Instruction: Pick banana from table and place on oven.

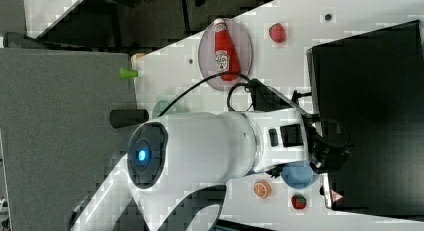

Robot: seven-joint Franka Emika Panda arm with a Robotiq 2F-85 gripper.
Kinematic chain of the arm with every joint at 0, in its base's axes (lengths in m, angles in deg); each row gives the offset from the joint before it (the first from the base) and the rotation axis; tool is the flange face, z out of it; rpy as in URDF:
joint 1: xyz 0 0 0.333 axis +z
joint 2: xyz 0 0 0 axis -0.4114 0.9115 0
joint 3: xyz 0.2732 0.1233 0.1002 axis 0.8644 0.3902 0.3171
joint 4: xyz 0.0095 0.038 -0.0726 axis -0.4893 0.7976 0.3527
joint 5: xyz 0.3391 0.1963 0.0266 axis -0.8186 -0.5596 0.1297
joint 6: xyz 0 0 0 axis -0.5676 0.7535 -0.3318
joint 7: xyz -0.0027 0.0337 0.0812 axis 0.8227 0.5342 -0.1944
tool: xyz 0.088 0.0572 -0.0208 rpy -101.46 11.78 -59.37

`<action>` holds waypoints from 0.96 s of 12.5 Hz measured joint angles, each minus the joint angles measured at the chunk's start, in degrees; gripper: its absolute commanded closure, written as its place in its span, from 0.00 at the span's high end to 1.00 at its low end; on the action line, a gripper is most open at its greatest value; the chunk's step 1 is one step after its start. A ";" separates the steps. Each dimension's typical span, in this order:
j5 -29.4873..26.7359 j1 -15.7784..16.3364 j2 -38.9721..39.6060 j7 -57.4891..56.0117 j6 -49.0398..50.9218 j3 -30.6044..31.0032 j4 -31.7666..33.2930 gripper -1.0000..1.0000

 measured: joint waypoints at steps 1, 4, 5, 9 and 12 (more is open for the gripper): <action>-0.03 0.00 -0.17 0.00 0.46 0.31 -0.28 1.00; 0.56 0.74 -2.79 0.28 4.00 1.51 -0.50 1.00; 1.52 1.74 -3.85 1.29 7.43 1.87 -1.73 1.00; 0.35 4.40 -12.51 11.95 14.74 9.75 -3.53 1.00; 3.53 6.44 -18.97 25.43 22.98 20.74 -3.75 1.00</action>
